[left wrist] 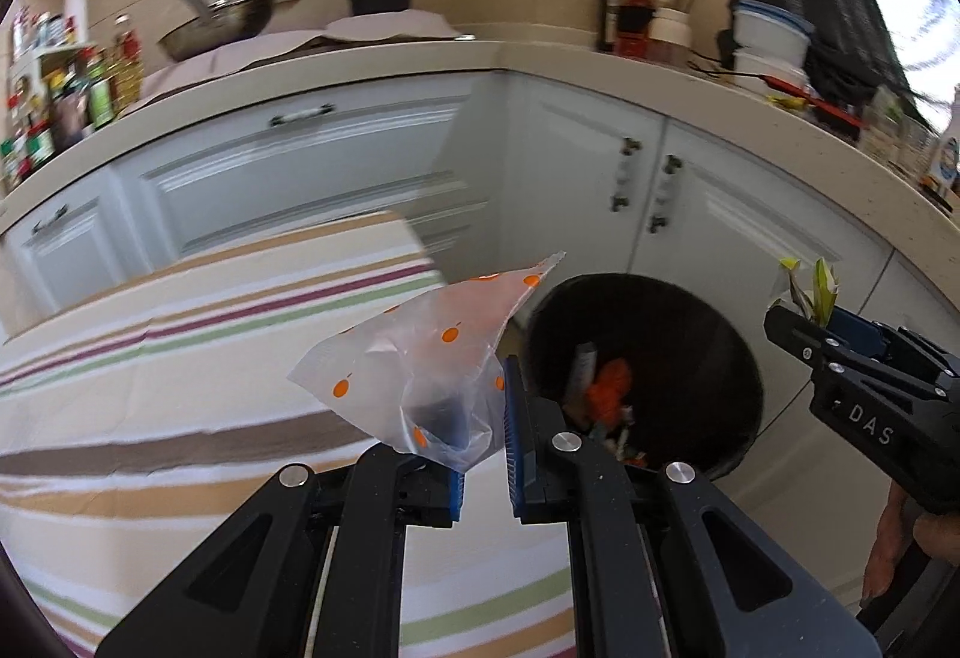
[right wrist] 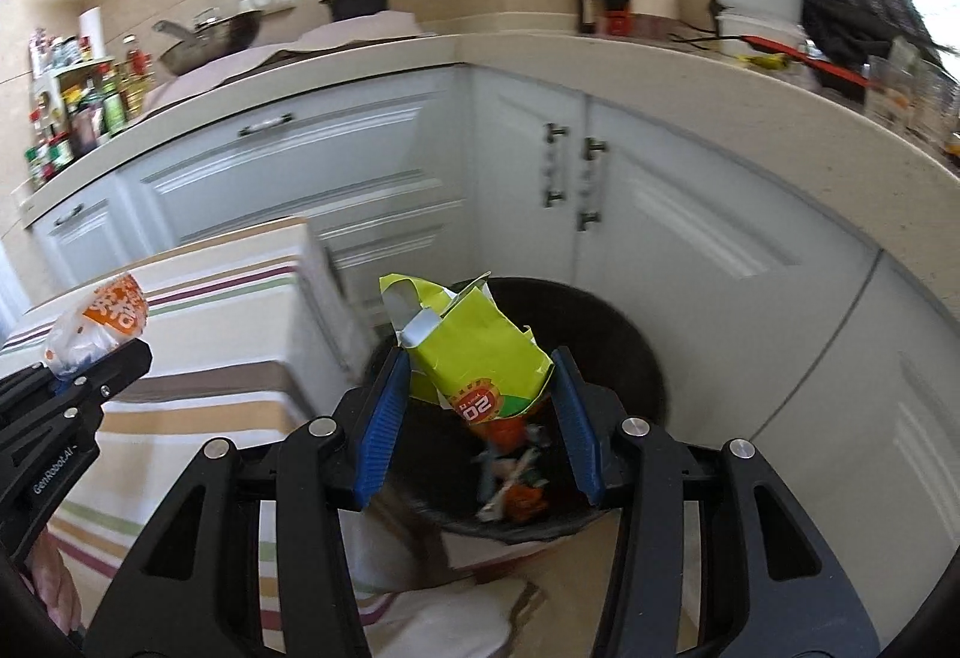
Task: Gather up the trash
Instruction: 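Carry the snack bag and yellow-green wrapper over the black bin, then open both grippers to drop the snack bag and wrapper into the bin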
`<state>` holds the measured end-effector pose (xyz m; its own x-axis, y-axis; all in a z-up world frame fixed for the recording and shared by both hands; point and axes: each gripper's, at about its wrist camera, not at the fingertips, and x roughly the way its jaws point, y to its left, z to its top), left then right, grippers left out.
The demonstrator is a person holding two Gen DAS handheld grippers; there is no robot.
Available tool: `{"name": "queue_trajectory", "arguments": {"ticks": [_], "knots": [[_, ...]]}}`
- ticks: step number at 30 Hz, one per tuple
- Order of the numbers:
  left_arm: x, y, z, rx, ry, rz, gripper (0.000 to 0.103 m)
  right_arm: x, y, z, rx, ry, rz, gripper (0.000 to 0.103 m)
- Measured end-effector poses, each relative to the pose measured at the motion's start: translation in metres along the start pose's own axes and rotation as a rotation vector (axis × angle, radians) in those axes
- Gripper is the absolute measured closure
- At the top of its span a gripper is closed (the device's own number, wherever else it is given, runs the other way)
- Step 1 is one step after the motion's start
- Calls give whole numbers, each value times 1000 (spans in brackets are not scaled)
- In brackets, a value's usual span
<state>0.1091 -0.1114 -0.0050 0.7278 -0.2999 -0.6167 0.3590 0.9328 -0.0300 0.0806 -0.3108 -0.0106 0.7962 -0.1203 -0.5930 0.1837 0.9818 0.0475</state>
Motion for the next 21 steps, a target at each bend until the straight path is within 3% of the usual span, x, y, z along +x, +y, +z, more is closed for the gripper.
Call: {"name": "queue_trajectory", "arguments": {"ticks": [21], "knots": [[69, -54, 22, 74, 34, -76, 91, 47, -47, 13, 46, 13, -74, 56]]}}
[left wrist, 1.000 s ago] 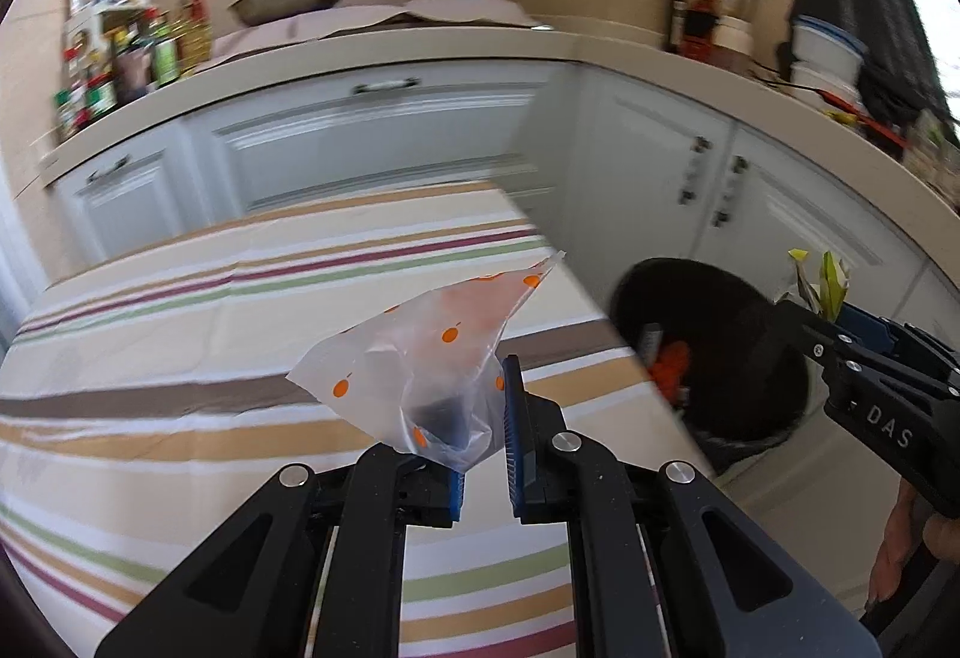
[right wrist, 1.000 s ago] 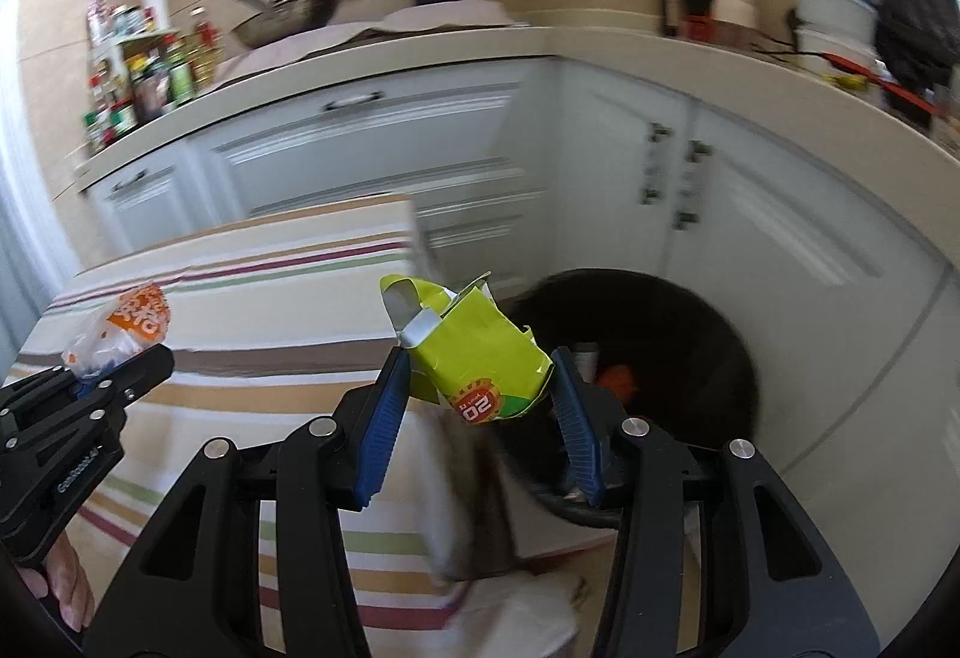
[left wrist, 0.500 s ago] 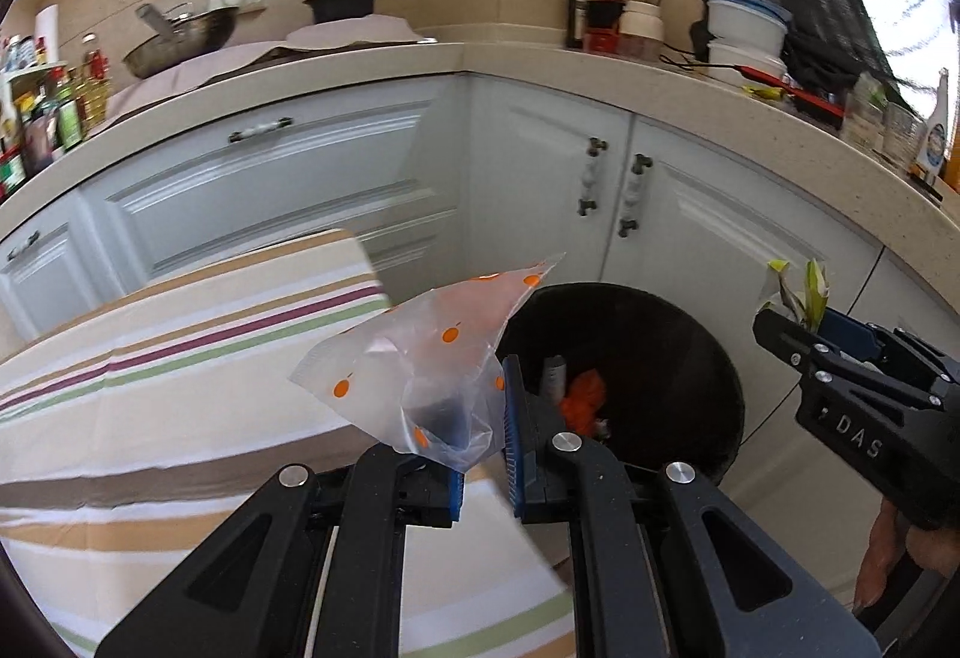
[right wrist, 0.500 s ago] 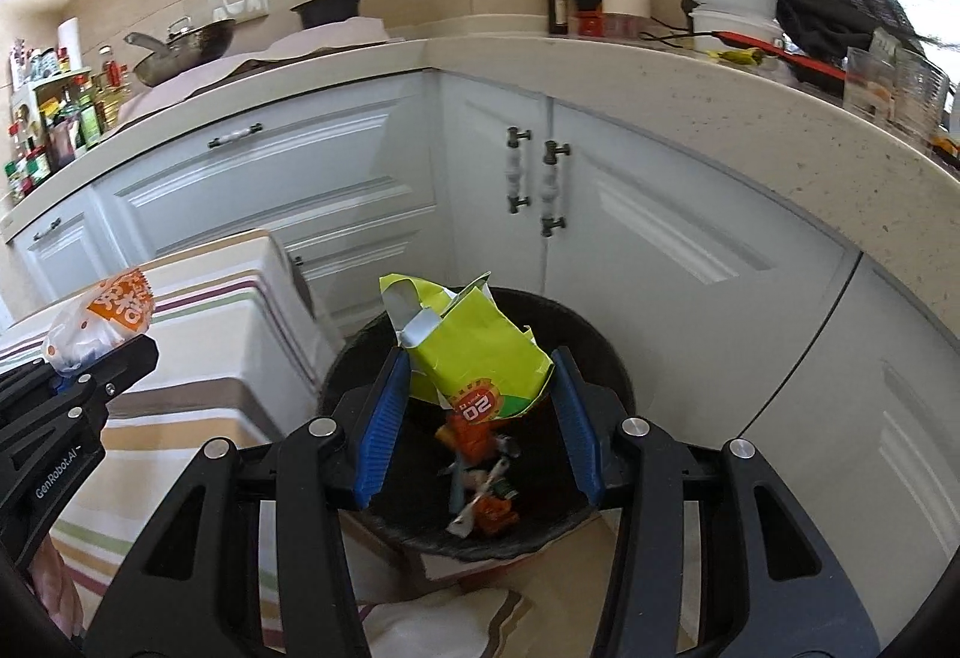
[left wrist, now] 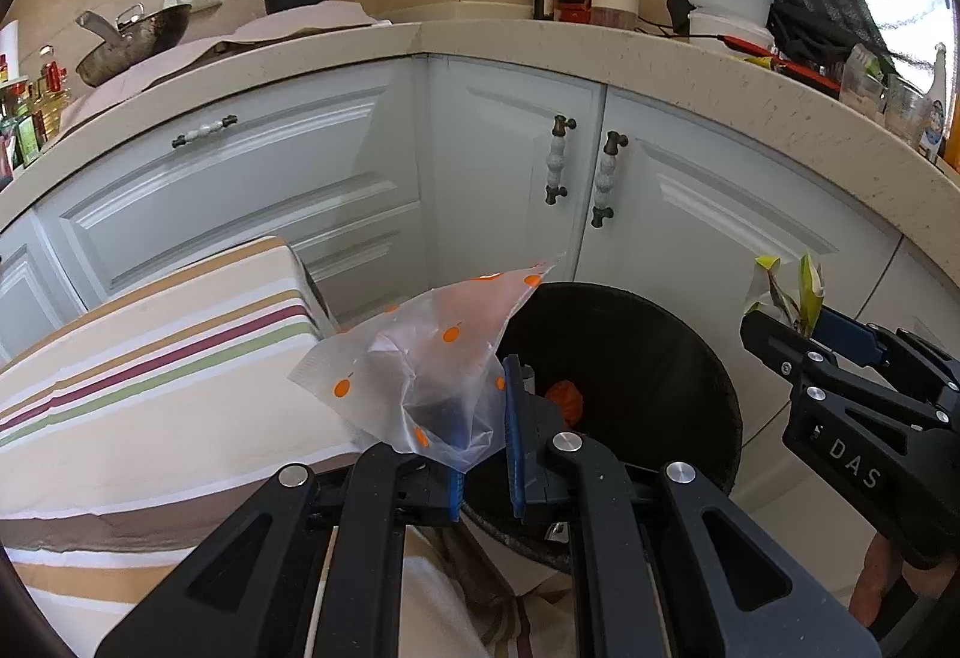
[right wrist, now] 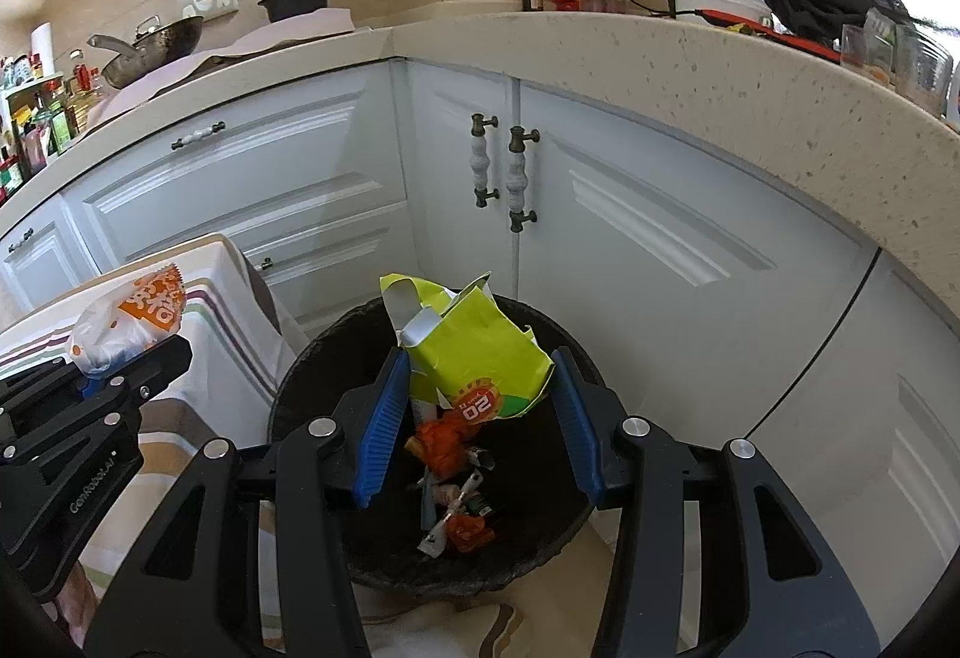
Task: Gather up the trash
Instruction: 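Open both grippers to drop the snack bag and wrapper into the bin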
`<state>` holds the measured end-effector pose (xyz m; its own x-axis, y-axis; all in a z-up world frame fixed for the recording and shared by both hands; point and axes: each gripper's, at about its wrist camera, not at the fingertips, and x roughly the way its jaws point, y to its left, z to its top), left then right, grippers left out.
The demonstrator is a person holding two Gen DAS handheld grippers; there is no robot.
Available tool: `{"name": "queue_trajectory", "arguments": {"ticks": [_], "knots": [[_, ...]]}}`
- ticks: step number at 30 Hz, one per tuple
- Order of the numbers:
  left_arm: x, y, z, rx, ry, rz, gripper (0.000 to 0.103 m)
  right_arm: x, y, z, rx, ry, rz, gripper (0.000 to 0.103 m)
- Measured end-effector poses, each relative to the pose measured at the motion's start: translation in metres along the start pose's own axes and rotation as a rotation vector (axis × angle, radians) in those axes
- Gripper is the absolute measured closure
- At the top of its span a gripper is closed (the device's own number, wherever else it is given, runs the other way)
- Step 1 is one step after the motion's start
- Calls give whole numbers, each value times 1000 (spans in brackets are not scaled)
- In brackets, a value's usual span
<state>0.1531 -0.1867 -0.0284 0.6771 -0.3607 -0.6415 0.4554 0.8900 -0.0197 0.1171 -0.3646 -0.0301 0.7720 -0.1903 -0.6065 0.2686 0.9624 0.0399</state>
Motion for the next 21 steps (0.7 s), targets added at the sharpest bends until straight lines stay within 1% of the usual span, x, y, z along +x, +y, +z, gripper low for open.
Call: {"name": "queue_trajectory", "arguments": {"ticks": [12, 13, 14, 15, 16, 17, 18, 21], "knots": [[29, -8, 12, 6, 12, -3, 91, 25, -11, 2, 22, 18, -18, 56], [31, -8, 14, 5, 8, 1, 88, 27, -12, 3, 25, 17, -20, 56], [33, -9, 15, 7, 9, 0, 82, 29, -12, 3, 28, 15, -23, 55], [36, -10, 17, 8, 11, -1, 77, 31, -14, 4, 32, 10, -28, 52], [39, -10, 18, 5, 12, -1, 66, 34, -15, 4, 37, 7, -32, 48], [41, -10, 19, 1, 13, -2, 59, 35, -17, 4, 42, 8, -33, 48], [43, -10, 20, -3, 14, -2, 57, 37, -19, 4, 49, 9, -34, 47], [45, -11, 23, -7, 7, 6, 46, 39, -23, 5, 61, 11, -41, 48]]}}
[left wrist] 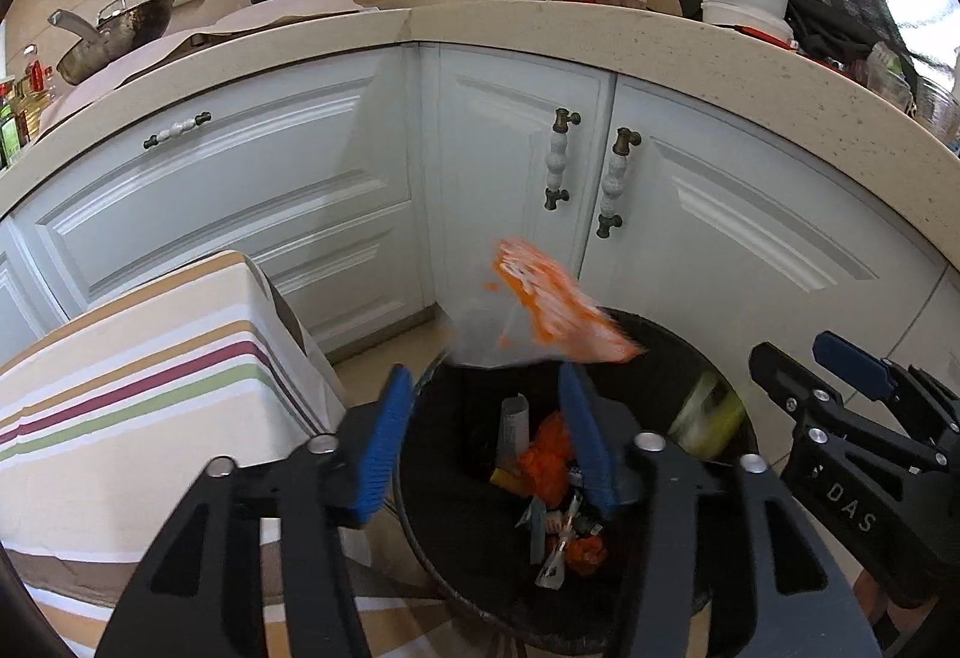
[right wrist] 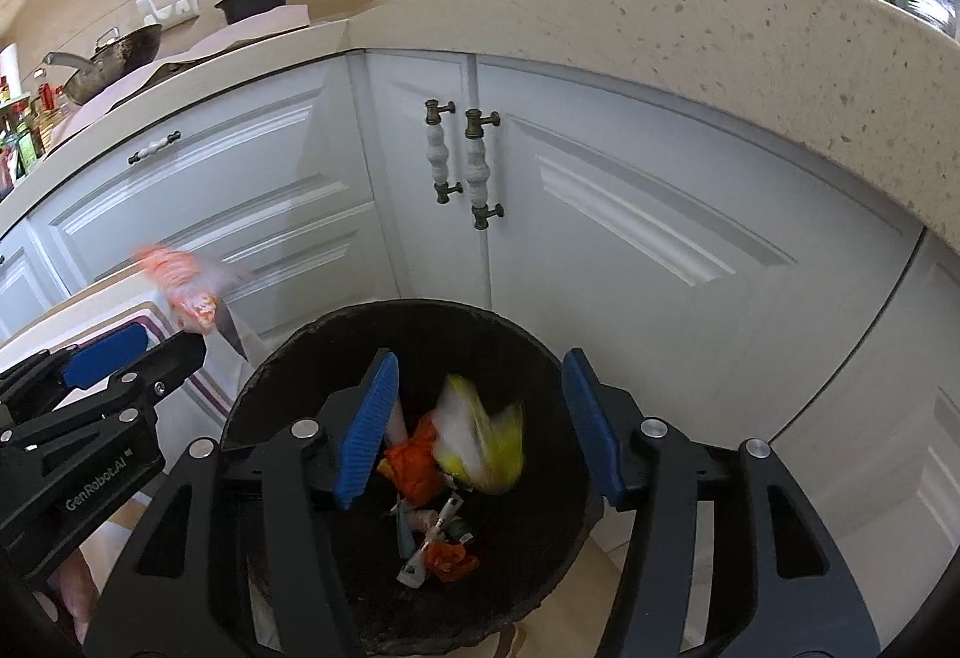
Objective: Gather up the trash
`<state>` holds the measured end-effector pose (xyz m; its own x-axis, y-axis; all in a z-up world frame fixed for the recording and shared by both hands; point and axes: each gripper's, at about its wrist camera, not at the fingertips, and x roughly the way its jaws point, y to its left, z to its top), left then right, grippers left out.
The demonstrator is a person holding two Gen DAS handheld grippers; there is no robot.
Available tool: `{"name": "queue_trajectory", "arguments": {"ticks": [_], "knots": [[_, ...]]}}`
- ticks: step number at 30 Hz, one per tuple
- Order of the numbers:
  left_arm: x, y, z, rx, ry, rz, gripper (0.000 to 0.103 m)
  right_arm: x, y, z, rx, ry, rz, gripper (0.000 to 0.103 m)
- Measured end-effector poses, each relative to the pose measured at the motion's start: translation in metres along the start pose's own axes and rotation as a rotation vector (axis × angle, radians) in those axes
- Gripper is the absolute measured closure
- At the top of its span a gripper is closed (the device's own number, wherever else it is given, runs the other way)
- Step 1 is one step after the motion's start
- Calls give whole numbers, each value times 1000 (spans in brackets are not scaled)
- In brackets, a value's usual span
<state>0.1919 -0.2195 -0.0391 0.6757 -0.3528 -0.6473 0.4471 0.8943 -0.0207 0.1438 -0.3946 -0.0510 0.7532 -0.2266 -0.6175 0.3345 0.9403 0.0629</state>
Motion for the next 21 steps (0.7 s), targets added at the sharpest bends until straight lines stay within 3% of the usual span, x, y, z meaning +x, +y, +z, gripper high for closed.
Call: {"name": "queue_trajectory", "arguments": {"ticks": [7, 21], "knots": [[-7, -3, 0, 10, -15, 5, 31, -9, -3, -2, 4, -5, -7, 47], [-39, -6, -6, 36, -55, 46, 25, -53, 0, -5, 17, -44, -16, 46]]}}
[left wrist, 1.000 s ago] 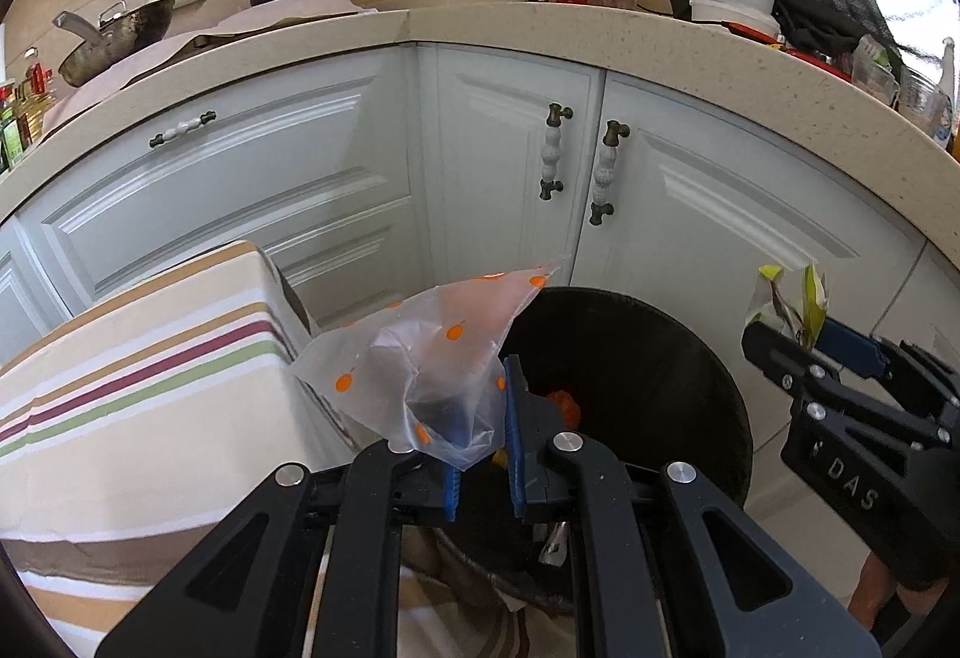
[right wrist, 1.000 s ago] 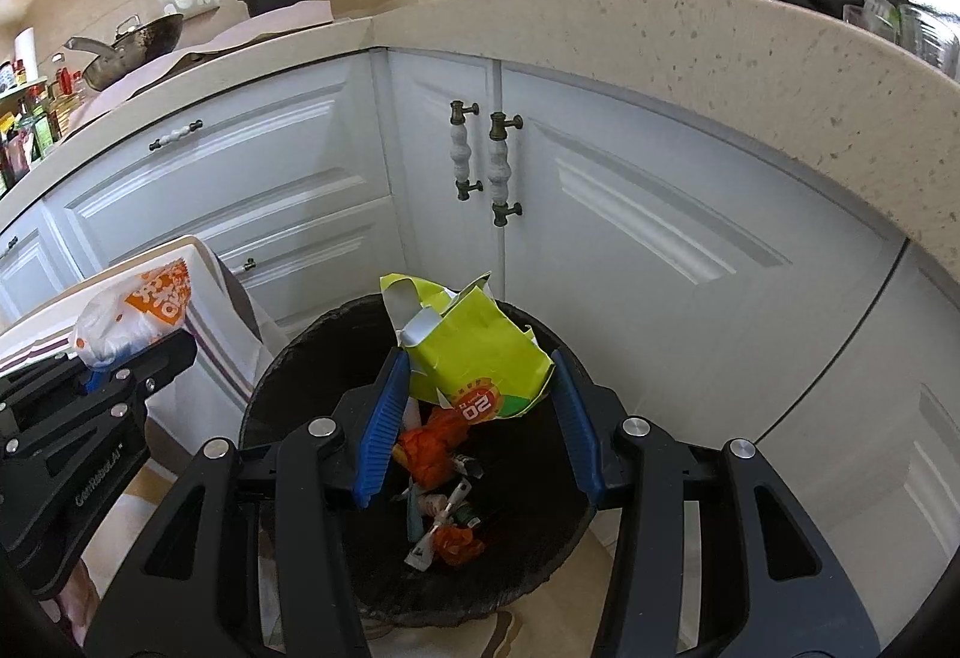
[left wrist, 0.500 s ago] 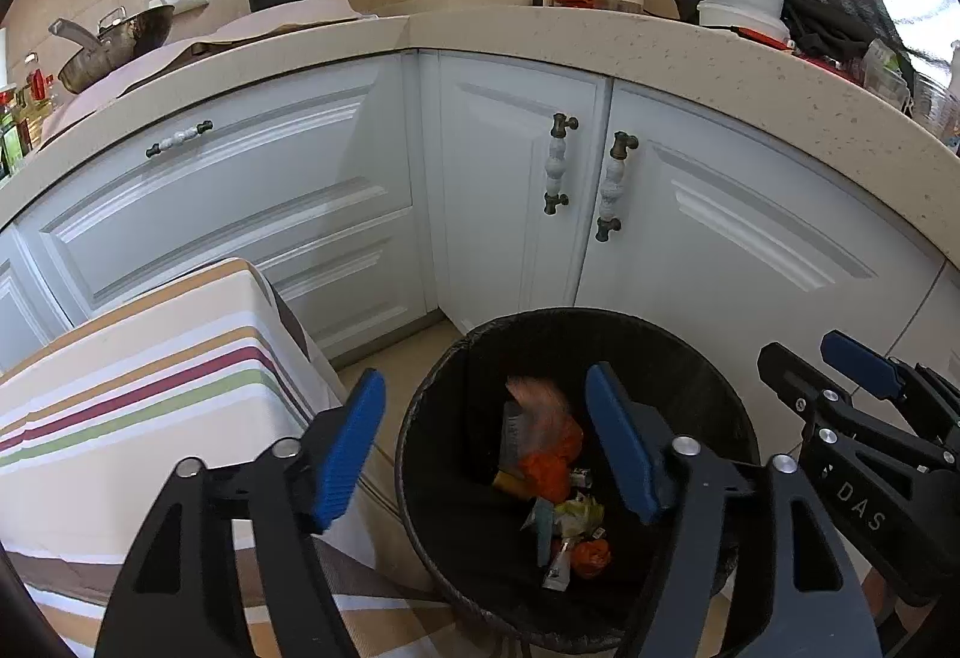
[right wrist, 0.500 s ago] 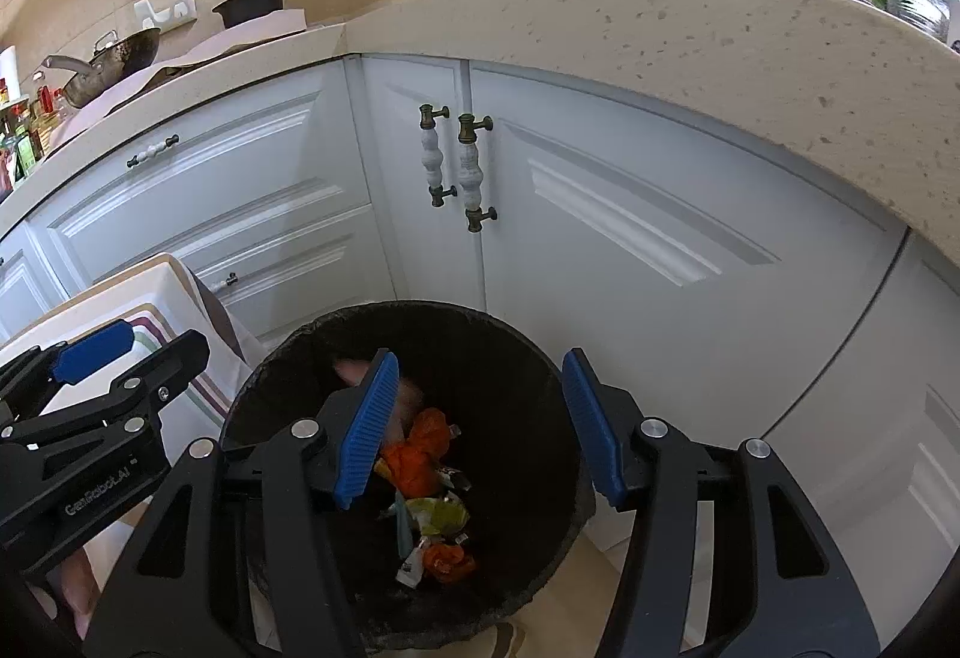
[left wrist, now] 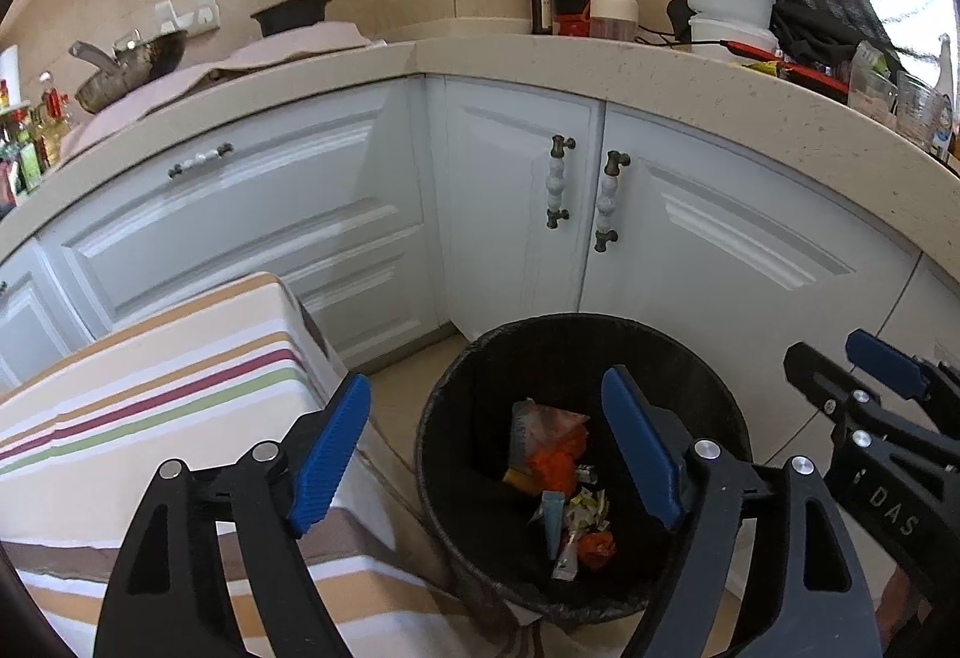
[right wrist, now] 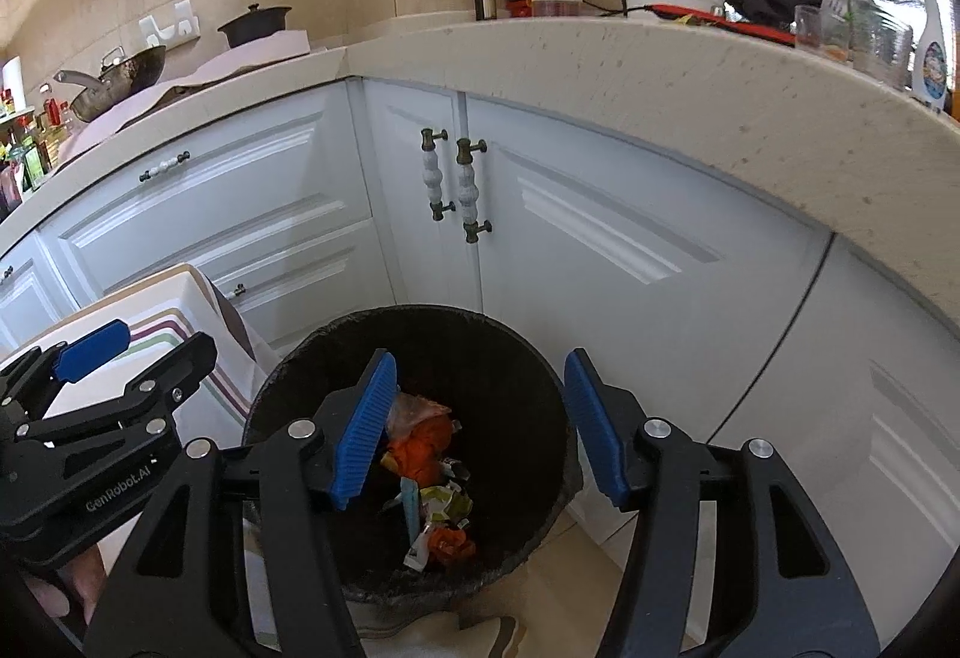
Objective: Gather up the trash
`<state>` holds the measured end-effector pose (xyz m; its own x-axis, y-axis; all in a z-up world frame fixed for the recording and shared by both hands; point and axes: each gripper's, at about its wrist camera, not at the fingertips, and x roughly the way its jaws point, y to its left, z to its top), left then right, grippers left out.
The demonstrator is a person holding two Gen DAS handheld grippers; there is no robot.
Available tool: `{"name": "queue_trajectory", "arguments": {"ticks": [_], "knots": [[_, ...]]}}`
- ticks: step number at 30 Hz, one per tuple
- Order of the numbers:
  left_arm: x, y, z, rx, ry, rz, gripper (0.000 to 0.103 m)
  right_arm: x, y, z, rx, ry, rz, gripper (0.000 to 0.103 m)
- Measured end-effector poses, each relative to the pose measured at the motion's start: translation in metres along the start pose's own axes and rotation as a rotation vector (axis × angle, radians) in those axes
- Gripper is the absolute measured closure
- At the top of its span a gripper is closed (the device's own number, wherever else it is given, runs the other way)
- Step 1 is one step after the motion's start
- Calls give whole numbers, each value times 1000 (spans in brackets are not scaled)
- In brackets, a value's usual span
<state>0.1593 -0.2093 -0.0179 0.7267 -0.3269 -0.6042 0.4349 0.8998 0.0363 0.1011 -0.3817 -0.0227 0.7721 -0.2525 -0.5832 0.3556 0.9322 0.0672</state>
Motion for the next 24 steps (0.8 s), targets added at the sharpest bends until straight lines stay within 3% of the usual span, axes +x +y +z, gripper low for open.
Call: {"name": "queue_trajectory", "arguments": {"ticks": [10, 24], "knots": [[-48, 11, -17, -23, -34, 29, 19, -39, 13, -13, -15, -28, 15, 33], [-100, 24, -47, -30, -35, 57, 18, -98, 19, -38, -27, -52, 20, 30]]}}
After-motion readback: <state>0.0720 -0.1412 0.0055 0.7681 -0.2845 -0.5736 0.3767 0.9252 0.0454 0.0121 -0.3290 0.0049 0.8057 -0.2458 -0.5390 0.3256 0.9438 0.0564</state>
